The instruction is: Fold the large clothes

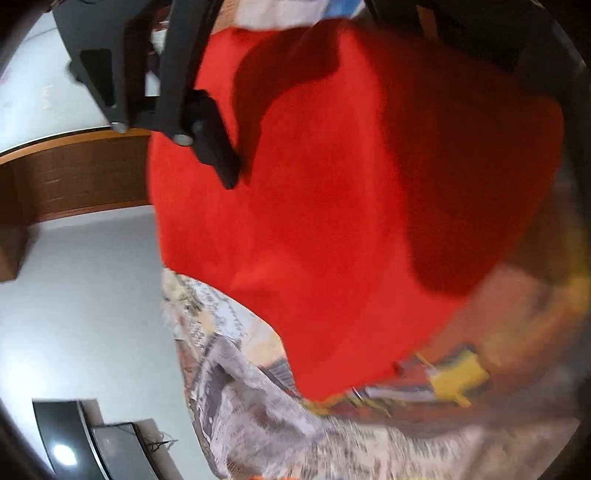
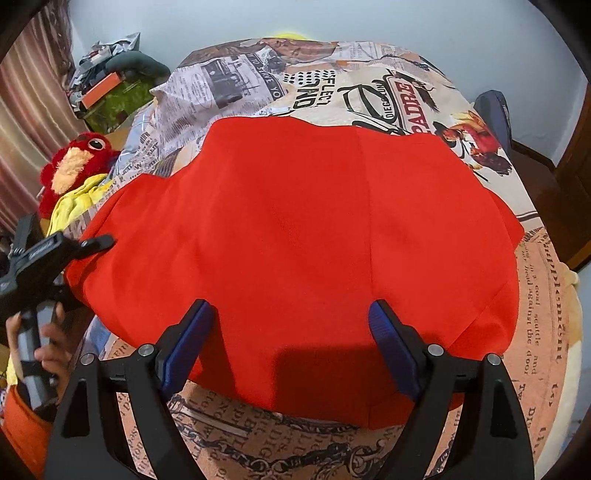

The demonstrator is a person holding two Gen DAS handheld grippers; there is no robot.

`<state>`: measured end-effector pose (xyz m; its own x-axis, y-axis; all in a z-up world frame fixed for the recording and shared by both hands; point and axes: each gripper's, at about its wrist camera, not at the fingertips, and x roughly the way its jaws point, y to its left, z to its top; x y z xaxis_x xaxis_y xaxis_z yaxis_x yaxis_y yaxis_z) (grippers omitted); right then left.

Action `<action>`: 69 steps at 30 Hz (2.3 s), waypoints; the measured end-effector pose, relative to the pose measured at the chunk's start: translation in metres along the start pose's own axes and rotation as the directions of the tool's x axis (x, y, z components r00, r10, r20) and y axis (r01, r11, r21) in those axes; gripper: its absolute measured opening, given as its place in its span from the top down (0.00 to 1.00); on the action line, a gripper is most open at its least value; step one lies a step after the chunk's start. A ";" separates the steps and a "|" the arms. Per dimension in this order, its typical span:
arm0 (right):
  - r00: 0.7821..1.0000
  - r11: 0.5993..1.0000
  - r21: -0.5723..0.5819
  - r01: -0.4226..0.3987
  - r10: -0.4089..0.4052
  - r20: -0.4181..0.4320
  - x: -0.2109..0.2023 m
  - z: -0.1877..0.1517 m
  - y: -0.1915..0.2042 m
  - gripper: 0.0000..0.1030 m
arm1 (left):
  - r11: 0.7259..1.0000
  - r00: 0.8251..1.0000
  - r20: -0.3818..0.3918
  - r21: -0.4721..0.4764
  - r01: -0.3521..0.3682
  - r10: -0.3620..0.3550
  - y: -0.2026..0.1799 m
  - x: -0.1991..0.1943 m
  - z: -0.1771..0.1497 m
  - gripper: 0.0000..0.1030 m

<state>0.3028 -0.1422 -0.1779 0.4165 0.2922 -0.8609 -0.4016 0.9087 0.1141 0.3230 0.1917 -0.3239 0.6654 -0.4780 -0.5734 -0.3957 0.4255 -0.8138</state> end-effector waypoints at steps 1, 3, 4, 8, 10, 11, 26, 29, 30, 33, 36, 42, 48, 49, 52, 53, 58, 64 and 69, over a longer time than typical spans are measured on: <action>1.000 1.000 0.000 0.005 -0.005 -0.005 0.000 0.000 0.001 0.18 | 1.000 1.000 -0.006 -0.021 0.000 -0.001 0.003 0.004 0.005 0.64; 1.000 1.000 -0.002 0.004 -0.004 -0.025 -0.003 0.002 0.003 0.18 | 1.000 1.000 -0.009 -0.030 0.009 -0.010 0.005 0.003 0.011 0.76; 1.000 1.000 -0.002 0.001 -0.001 -0.031 -0.003 0.003 0.004 0.18 | 0.999 1.000 0.001 -0.030 0.016 -0.016 0.003 0.001 0.014 0.83; 1.000 1.000 -0.010 0.013 -0.013 -0.021 -0.010 0.014 0.015 0.18 | 0.993 0.995 0.082 0.102 -0.058 0.050 -0.029 -0.026 0.019 0.91; 1.000 1.000 -0.015 0.008 -0.008 -0.011 -0.012 0.020 0.023 0.18 | 0.983 0.993 0.105 0.170 -0.074 0.057 -0.048 -0.040 0.019 0.93; 1.000 1.000 -0.016 -0.002 0.002 -0.006 -0.013 0.025 0.028 0.18 | 0.979 0.993 0.112 0.198 -0.053 0.031 -0.058 -0.048 0.019 0.93; 0.989 0.986 -0.137 -0.100 0.084 -0.118 0.051 0.037 0.118 0.16 | 0.833 0.920 0.379 0.473 -0.288 0.102 -0.132 -0.112 0.001 0.95; 0.996 0.970 -0.236 -0.054 0.034 -0.088 0.053 0.031 0.131 0.15 | 0.829 0.925 0.367 0.483 -0.284 0.103 -0.133 -0.105 0.000 0.95; 0.995 0.970 -0.238 -0.058 0.038 -0.090 0.052 0.031 0.130 0.16 | 0.827 0.926 0.365 0.487 -0.280 0.098 -0.136 -0.104 -0.001 0.95; 0.992 0.981 -0.166 -0.101 0.086 -0.096 0.039 0.034 0.113 0.17 | 0.815 0.929 0.360 0.512 -0.270 0.082 -0.149 -0.104 -0.005 0.95; 0.992 0.990 -0.084 -0.117 0.112 -0.064 0.018 0.039 0.089 0.17 | 0.791 0.931 0.360 0.550 -0.267 0.064 -0.170 -0.100 -0.013 0.95; 0.999 0.999 0.040 -0.009 0.007 0.038 -0.024 0.028 0.012 0.17 | 0.726 0.941 0.334 0.636 -0.262 0.047 -0.219 -0.078 -0.044 0.95; 0.999 0.975 0.222 0.016 -0.004 -0.051 -0.029 -0.013 -0.068 0.17 | 0.647 0.962 0.272 0.727 -0.230 0.037 -0.277 -0.030 -0.090 0.95; 0.999 0.970 0.243 0.010 0.003 -0.054 -0.030 -0.020 -0.076 0.17 | 0.631 0.967 0.252 0.743 -0.221 0.041 -0.285 -0.018 -0.101 0.95; 0.998 0.954 0.300 -0.019 0.037 -0.056 -0.038 -0.040 -0.097 0.17 | 0.586 0.980 0.179 0.787 -0.192 0.082 -0.294 0.016 -0.135 0.95; 0.997 0.950 0.312 -0.026 0.045 -0.055 -0.040 -0.045 -0.100 0.17 | 0.566 0.983 0.150 0.804 -0.183 0.104 -0.295 0.031 -0.148 0.95; 0.996 0.945 0.328 0.017 0.014 -0.091 -0.049 -0.072 -0.118 0.17 | 0.502 0.971 0.018 0.853 -0.140 0.240 -0.278 0.097 -0.195 0.95; 0.993 0.943 0.331 0.029 0.010 -0.117 -0.052 -0.090 -0.126 0.17 | 0.579 0.947 -0.109 0.810 -0.091 0.302 -0.251 0.124 -0.201 0.95; 0.996 0.931 0.365 0.024 0.010 -0.093 -0.066 -0.097 -0.133 0.17 | 0.579 0.981 -0.080 0.814 -0.038 0.177 -0.289 0.088 -0.196 0.95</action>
<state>0.2495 -0.3117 -0.1847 0.3350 0.2728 -0.9019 -0.0663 0.9616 0.2662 0.3713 -0.1240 -0.1576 0.5322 -0.4552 -0.7138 0.2611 0.8903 -0.3731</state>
